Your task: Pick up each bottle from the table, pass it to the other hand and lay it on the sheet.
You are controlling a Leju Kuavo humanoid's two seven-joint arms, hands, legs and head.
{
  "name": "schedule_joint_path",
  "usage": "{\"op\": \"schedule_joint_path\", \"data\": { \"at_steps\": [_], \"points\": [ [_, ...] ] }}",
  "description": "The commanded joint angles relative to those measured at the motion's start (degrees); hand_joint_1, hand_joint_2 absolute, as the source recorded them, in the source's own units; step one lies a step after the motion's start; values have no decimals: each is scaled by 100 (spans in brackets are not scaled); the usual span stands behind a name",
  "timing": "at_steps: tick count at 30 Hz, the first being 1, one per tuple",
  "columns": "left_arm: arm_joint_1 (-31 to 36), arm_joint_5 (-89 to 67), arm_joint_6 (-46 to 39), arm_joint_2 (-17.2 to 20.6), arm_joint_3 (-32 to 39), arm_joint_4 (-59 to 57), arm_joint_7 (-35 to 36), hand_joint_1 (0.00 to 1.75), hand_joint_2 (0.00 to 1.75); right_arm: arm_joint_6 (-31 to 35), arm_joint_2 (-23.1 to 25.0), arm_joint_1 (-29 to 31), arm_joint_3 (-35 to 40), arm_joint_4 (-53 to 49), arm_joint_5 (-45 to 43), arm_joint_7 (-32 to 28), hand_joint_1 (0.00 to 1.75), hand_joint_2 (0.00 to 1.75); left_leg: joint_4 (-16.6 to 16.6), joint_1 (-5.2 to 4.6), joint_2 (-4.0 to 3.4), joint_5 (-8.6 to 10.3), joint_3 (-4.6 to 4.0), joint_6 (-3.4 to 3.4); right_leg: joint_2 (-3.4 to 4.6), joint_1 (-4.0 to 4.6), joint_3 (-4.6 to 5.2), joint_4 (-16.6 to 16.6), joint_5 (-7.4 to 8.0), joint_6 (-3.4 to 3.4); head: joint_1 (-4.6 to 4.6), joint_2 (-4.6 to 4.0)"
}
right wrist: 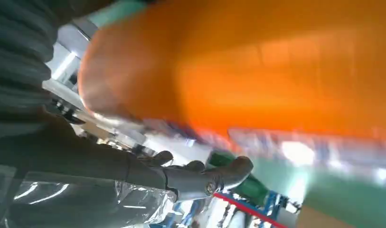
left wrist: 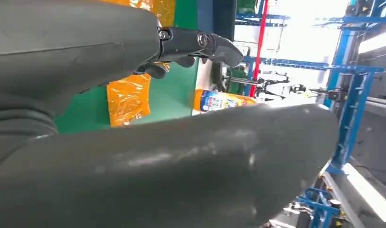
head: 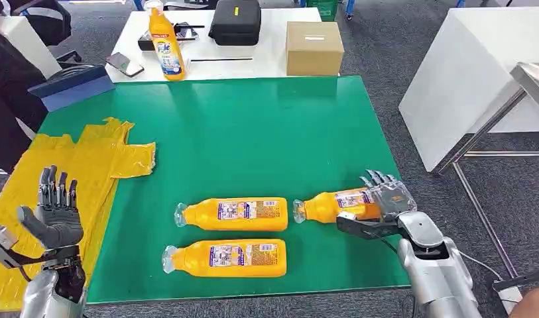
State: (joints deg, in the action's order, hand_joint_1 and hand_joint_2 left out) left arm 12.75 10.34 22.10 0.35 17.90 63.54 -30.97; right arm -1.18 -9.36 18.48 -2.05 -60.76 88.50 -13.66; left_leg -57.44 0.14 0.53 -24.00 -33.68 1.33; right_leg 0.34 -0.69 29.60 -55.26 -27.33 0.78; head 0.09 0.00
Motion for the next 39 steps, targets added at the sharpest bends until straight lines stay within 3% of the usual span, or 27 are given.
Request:
{"op": "schedule_joint_path", "data": {
  "at_steps": [1, 20, 24, 26, 29, 32, 33, 39],
  "points": [
    [-135, 39, -18, 115, 90, 121, 52, 0, 0, -67, 9, 214, 472, 734, -24, -53, 175, 175, 3, 0, -20, 2, 6, -9, 14, 1, 1, 4, 9, -6, -7, 0],
    [171, 47, 30, 160, -190, -360, 26, 0, 0, -271, 64, -268, 95, 71, -78, 76, 175, 175, 9, 3, 16, 16, 14, -16, -28, 0, -11, 12, 16, -23, -2, 0],
    [99, 74, 7, 187, -218, -353, -62, 0, 0, -128, -105, -470, -85, -1116, -106, 71, 175, 175, 6, 2, 18, 13, 13, -11, -27, -2, -8, 8, 12, -21, -4, 0],
    [61, 89, 12, 192, -193, -295, -49, 0, 0, -354, -88, -508, -192, -1775, -87, 27, 175, 175, -1, -5, 10, 8, 6, -8, -17, -8, 5, -6, 7, -18, -2, 0],
    [54, 89, 15, 192, -190, -286, -45, 0, 0, -410, -82, -520, -201, -1843, -80, 22, 175, 175, -4, -9, 3, 6, -1, -8, -10, -12, 12, -11, 7, -18, -4, 0],
    [56, 42, -22, 100, -130, -219, -24, 0, 0, -162, 265, -482, -356, -2512, 124, 66, 175, 175, -4, -6, -6, 3, -12, -11, 0, -8, 20, -10, 8, -21, -4, 0],
    [67, -6, -39, 44, -120, -210, -9, 0, 175, -181, 356, -481, -362, -2777, 150, 104, 175, 175, -3, -6, -6, 4, -15, -8, 3, -8, 26, -10, 10, -18, -4, 0],
    [91, -81, -76, -30, -108, -203, 4, 0, 175, -358, 380, -479, -297, -3047, 150, 229, 175, 175, -2, -5, 2, 5, -18, -9, -8, -7, 29, -7, 9, -19, -7, 0]
  ]
}}
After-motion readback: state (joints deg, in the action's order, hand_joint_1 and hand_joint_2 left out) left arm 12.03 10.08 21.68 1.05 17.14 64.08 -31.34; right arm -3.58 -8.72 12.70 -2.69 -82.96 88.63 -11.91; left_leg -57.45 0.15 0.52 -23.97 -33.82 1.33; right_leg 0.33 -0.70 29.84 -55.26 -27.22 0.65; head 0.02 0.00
